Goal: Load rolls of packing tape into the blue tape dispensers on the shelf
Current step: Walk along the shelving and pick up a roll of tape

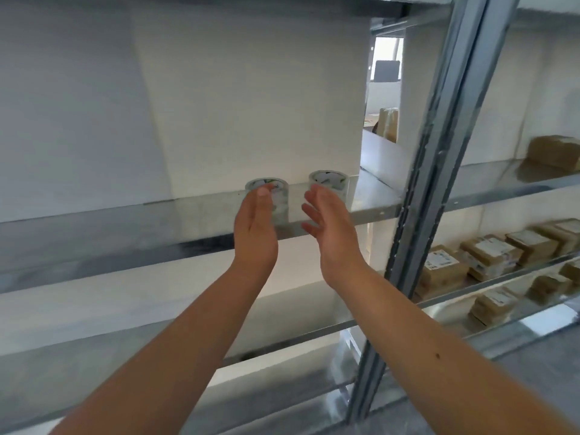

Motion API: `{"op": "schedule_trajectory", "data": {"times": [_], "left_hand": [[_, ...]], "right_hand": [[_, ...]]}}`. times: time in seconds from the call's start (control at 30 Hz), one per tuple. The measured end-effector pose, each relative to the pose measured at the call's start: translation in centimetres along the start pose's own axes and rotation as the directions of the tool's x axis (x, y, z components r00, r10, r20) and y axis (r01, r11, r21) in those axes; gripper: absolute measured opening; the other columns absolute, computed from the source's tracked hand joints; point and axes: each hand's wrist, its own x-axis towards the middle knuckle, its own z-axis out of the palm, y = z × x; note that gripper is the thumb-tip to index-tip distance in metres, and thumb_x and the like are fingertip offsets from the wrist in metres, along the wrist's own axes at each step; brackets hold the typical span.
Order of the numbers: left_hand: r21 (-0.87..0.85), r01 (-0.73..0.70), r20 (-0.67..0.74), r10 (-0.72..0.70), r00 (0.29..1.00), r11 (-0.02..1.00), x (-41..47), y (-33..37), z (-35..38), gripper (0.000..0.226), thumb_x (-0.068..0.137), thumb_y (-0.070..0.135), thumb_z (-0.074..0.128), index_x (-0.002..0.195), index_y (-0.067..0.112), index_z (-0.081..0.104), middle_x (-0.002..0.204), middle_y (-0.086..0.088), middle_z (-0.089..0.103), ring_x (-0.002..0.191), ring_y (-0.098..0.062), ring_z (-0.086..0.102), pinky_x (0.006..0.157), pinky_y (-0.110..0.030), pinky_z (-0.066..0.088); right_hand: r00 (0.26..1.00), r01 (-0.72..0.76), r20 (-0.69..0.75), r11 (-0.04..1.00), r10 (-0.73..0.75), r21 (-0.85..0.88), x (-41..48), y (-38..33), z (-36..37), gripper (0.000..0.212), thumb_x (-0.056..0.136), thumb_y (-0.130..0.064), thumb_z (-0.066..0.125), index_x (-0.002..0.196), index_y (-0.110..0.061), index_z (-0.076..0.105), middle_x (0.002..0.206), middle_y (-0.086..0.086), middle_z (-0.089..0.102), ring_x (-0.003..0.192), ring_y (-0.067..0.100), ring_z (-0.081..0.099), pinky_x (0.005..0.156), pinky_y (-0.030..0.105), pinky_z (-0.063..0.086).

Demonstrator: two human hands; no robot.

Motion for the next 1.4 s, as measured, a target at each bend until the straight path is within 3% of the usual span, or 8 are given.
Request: {"op": "schedule_trajectory", "data": {"times": [0.17, 0.27, 0.5, 0.63, 0.87, 1.07, 1.23, 1.4], "left_hand": [[0.022, -0.011, -0.077, 0.013, 0.997, 1.0, 1.8, 0.4, 0.4, 0.024, 0.109, 0.036, 0.048, 0.124, 0.027, 0.065, 0.11, 0.02, 0.067, 0.092, 0.013, 0.067, 0.072, -0.005, 0.049], [0.317, -0.041, -0.065, 0.065, 0.996, 0.948, 3.2, 0.7, 1.8, 0.036, 0.104, 0.039, 0.055, 0.136, 0.024, 0.062, 0.127, 0.013, 0.067, 0.109, 0.002, 0.064, 0.085, -0.009, 0.049], [0.942, -0.223, 0.241, -0.044, 0.969, 0.252, 8.7, 1.9, 6.5, 0.046, 0.1, 0.049, 0.053, 0.134, 0.018, 0.056, 0.123, -0.004, 0.069, 0.106, -0.024, 0.067, 0.092, -0.043, 0.057], [0.979, -0.202, 0.2, -0.132, 0.971, -0.004, 10.8, 0.9, 7.6, 0.034, 0.1, 0.039, 0.061, 0.12, 0.012, 0.06, 0.104, -0.004, 0.065, 0.094, -0.025, 0.066, 0.078, -0.037, 0.054], [0.976, -0.189, 0.176, -0.111, 0.978, -0.112, 12.0, 0.4, 8.0, 0.006, 0.09, 0.012, 0.062, 0.084, 0.014, 0.061, 0.082, -0.002, 0.061, 0.075, -0.022, 0.066, 0.074, -0.036, 0.061], [0.954, -0.21, 0.183, -0.139, 0.973, -0.214, 11.5, 0.2, 7.9, 0.014, 0.09, 0.008, 0.061, 0.079, 0.015, 0.057, 0.08, -0.001, 0.06, 0.07, -0.02, 0.063, 0.069, -0.033, 0.056], [0.992, -0.123, 0.12, -0.069, 0.99, -0.039, 11.6, 1.4, 7.3, 0.018, 0.096, 0.029, 0.064, 0.089, 0.012, 0.063, 0.081, 0.002, 0.061, 0.078, -0.02, 0.064, 0.071, -0.034, 0.053], [0.826, 0.04, -0.036, -0.018, 0.999, 0.563, 11.6, 5.4, 7.1, 0.045, 0.09, 0.045, 0.071, 0.08, 0.001, 0.07, 0.073, -0.006, 0.066, 0.073, -0.026, 0.067, 0.061, -0.034, 0.054]], "right_hand": [[0.998, -0.017, 0.064, 0.999, 0.014, 0.05, 2.6, 0.1, 0.7, 0.016, 0.107, -0.036, 0.049, 0.11, -0.036, 0.065, 0.122, -0.007, 0.067, 0.118, 0.012, 0.064, 0.103, 0.036, 0.051], [0.996, -0.046, 0.085, 0.997, 0.041, 0.054, 3.9, -0.1, 0.4, 0.016, 0.107, -0.036, 0.05, 0.111, -0.036, 0.065, 0.119, -0.01, 0.067, 0.114, 0.008, 0.064, 0.105, 0.038, 0.051], [0.998, -0.029, 0.064, 0.999, 0.028, 0.022, 6.8, -1.4, -1.6, 0.018, 0.106, -0.034, 0.051, 0.122, -0.034, 0.059, 0.126, -0.011, 0.062, 0.129, 0.015, 0.057, 0.117, 0.045, 0.043], [0.996, -0.083, 0.039, 0.997, 0.083, 0.0, 8.0, -1.8, -2.8, 0.01, 0.105, -0.043, 0.05, 0.102, -0.042, 0.059, 0.113, -0.016, 0.063, 0.119, 0.015, 0.059, 0.115, 0.047, 0.045], [0.989, -0.132, 0.067, 0.991, 0.131, 0.017, 8.5, -1.6, -3.8, 0.026, 0.105, -0.039, 0.046, 0.104, -0.014, 0.054, 0.13, 0.022, 0.056, 0.126, 0.04, 0.051, 0.109, 0.055, 0.045], [0.98, -0.177, 0.1, 0.983, 0.171, 0.056, 8.5, -1.7, -3.4, 0.018, 0.105, -0.041, 0.047, 0.095, -0.034, 0.06, 0.13, 0.014, 0.061, 0.124, 0.033, 0.058, 0.104, 0.045, 0.051], [0.982, -0.166, 0.096, 0.985, 0.162, 0.035, 8.7, -1.3, -3.2, 0.02, 0.106, -0.044, 0.047, 0.1, -0.034, 0.064, 0.111, 0.006, 0.068, 0.122, 0.029, 0.063, 0.109, 0.047, 0.05], [0.962, -0.235, 0.164, 0.968, 0.219, 0.086, 9.8, -2.4, -3.1, 0.041, 0.109, -0.044, 0.041, 0.109, -0.016, 0.072, 0.116, 0.009, 0.078, 0.111, 0.022, 0.074, 0.106, 0.04, 0.055]]}}
